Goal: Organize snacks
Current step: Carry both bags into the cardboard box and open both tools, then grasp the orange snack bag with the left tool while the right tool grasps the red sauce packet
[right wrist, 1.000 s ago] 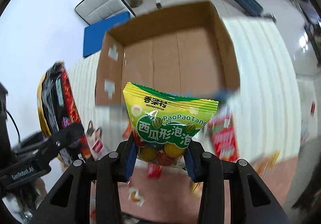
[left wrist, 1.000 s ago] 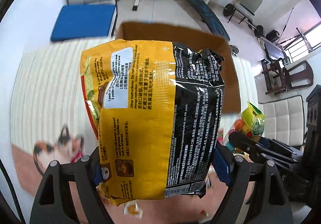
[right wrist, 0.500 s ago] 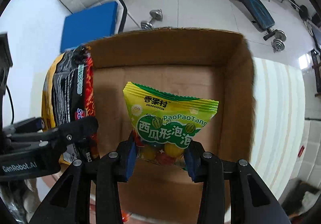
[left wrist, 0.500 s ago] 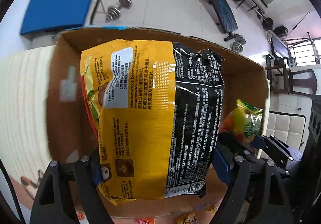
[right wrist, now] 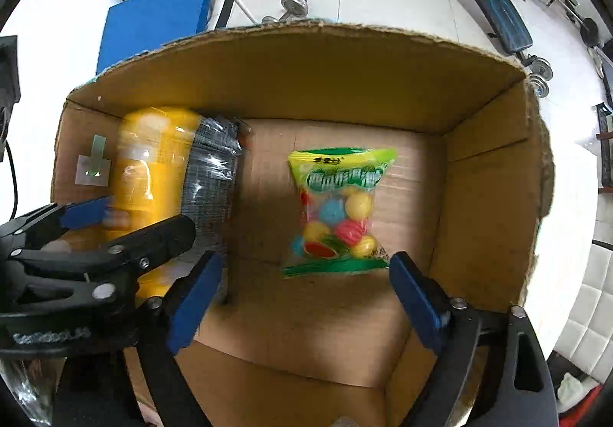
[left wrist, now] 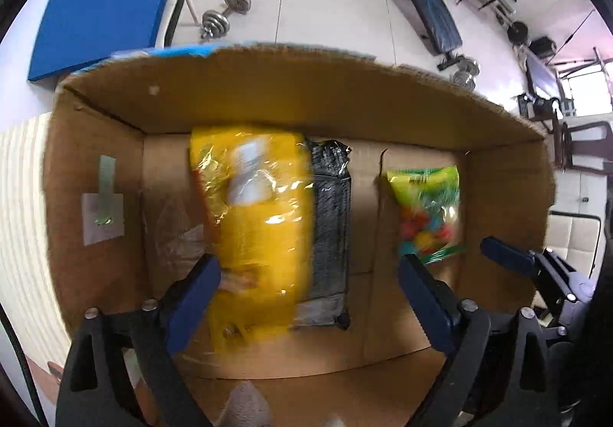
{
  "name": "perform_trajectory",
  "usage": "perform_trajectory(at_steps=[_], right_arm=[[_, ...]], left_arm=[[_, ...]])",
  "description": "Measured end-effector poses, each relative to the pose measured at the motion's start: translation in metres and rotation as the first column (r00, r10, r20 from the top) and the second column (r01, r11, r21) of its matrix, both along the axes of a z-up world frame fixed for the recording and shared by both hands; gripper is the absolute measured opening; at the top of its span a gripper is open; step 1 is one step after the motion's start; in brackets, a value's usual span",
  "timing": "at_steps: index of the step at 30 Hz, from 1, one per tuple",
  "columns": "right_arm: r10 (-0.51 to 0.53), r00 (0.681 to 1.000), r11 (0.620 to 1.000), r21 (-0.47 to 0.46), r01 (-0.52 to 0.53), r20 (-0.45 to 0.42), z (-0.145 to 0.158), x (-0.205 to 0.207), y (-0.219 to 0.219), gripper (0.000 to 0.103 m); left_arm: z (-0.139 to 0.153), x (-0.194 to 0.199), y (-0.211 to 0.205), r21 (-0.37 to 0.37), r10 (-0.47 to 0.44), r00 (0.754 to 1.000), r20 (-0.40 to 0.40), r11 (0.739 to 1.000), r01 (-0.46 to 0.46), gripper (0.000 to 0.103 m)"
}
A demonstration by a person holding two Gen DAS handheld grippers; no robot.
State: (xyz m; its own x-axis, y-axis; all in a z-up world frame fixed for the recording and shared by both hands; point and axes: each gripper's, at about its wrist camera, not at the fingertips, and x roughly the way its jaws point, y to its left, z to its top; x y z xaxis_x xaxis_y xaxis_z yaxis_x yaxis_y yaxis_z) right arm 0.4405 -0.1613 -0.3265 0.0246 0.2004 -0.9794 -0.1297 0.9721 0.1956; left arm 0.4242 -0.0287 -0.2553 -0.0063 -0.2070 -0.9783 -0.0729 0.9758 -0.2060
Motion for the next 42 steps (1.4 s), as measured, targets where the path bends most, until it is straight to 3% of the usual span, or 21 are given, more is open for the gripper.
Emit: perform_trajectory(at_steps=[8,12,16,21,25,30,35,42], right_arm=[[-0.037,0.998,0.999,-0.015,0.038,0.049,0.036,-0.028,-0.008,0.096],[-0.042,0.995,0.999,0.011,0.041,0.091,0.058,-0.049,-0.009,0.097],[-0.039,0.991,0.998,0.059,0.031,0.132,0.078,-0.086,-0.008,0.097],[-0.052,0.99,0.994,0.103,0.039,0.13,0.089,-0.151,-0.013,0.097],[-0.068,0.991,0.993,0.107,0.055,0.116,0.085,-0.2,-0.016,0.097],[-0.069,0.996,0.996,0.066,0.066,0.054,0.048,-0.237,-0.023,0.097],[-0.087,0.996,0.996,0.006,0.087,-0.023,0.001,-0.252,-0.034,0.097],[-0.119,0.988,0.992,-0.057,0.114,-0.094,-0.054,-0.255,-0.054,0.097]], left_arm=[[0.047,-0.021,0.005,-0.023,-0.001,0.995,0.102,1.0,0.004,0.099],[0.078,-0.043,0.005,0.004,-0.035,0.985,0.171,0.999,0.035,0.099],[0.111,-0.087,0.01,0.027,-0.059,0.968,0.244,0.998,0.054,0.099],[0.118,-0.154,0.018,0.07,-0.086,0.961,0.262,0.995,0.069,0.099],[0.089,-0.205,0.02,0.074,-0.105,0.977,0.188,0.993,0.092,0.099],[0.019,-0.244,0.013,0.059,-0.135,0.99,0.039,0.989,0.132,0.099],[-0.038,-0.253,0.003,0.032,-0.133,0.989,-0.058,0.99,0.135,0.099],[-0.083,-0.247,-0.012,0.042,-0.136,0.983,-0.126,0.989,0.142,0.099]])
